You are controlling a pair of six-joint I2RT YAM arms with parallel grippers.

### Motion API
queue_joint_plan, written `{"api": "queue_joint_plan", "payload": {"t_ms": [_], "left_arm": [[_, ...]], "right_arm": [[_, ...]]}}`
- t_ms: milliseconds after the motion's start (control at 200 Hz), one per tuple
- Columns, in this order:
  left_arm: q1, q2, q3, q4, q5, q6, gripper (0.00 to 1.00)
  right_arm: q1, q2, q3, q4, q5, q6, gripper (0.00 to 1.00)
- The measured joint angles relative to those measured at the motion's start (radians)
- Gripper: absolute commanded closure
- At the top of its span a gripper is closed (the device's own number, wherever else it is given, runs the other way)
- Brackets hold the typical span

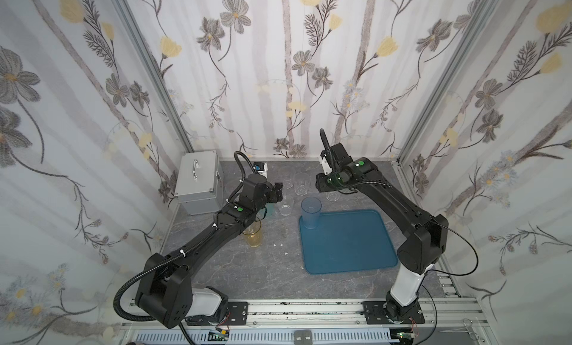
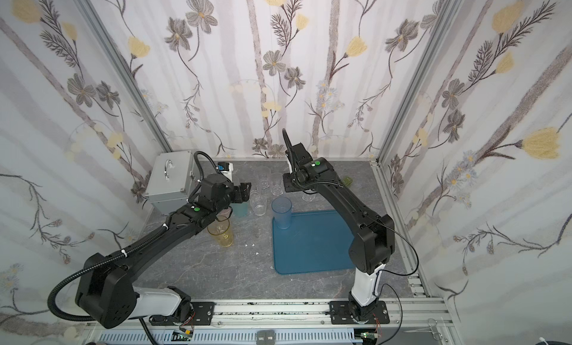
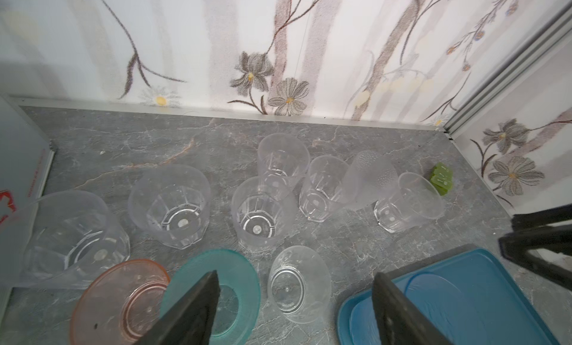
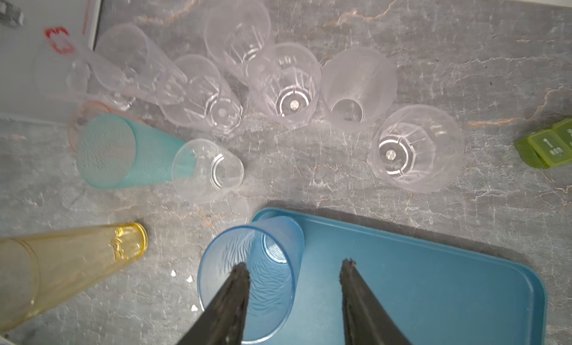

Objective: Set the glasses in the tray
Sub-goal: 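Release the blue cup with the right gripper while the left gripper nears the yellow cup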

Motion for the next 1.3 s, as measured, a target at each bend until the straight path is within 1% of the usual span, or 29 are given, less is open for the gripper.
{"api": "queue_joint_plan", "payload": {"t_ms": [60, 195, 280, 440, 595, 679, 794, 969, 1074, 1159, 1219, 1299], "left_arm": [[0.030, 0.018, 0.029, -0.043, 0.014, 0.001, 0.23], [0.110, 0.059, 0.087, -0.157, 0.048, 0.008, 0.29], [0.154, 0.086, 0.122, -0.224, 0.064, 0.022, 0.31], [0.185, 0.133, 0.166, -0.320, 0.111, 0.047, 0.33], [0.208, 0.130, 0.175, -0.392, 0.117, 0.060, 0.33], [0.228, 0.090, 0.161, -0.423, 0.140, 0.068, 0.33], [0.254, 0.020, 0.125, -0.447, 0.144, 0.074, 0.33], [0.281, -0.079, 0.071, -0.491, 0.172, 0.071, 0.30], [0.330, -0.146, 0.032, -0.507, 0.174, 0.054, 0.30], [0.360, -0.181, 0.010, -0.520, 0.195, 0.037, 0.32], [0.360, -0.204, -0.006, -0.530, 0.231, 0.024, 0.35], [0.360, -0.239, -0.030, -0.549, 0.274, 0.000, 0.39]], "right_arm": [[0.002, 0.012, 0.022, 0.016, -0.007, 0.008, 0.52], [0.007, 0.051, 0.053, 0.041, -0.013, 0.016, 0.52], [0.006, 0.061, 0.056, 0.042, -0.012, 0.023, 0.52], [0.013, 0.068, 0.058, 0.045, -0.008, 0.023, 0.52], [0.027, 0.069, 0.057, 0.049, -0.008, 0.023, 0.52], [0.035, 0.072, 0.057, 0.054, -0.009, 0.023, 0.52], [0.061, 0.081, 0.068, 0.067, -0.027, 0.034, 0.53], [0.146, 0.112, 0.122, 0.076, -0.084, 0.050, 0.51], [0.203, 0.124, 0.135, 0.084, -0.118, 0.069, 0.50], [0.242, 0.137, 0.136, 0.087, -0.141, 0.076, 0.50], [0.257, 0.148, 0.136, 0.089, -0.166, 0.080, 0.50], [0.259, 0.153, 0.136, 0.089, -0.162, 0.095, 0.50]]}}
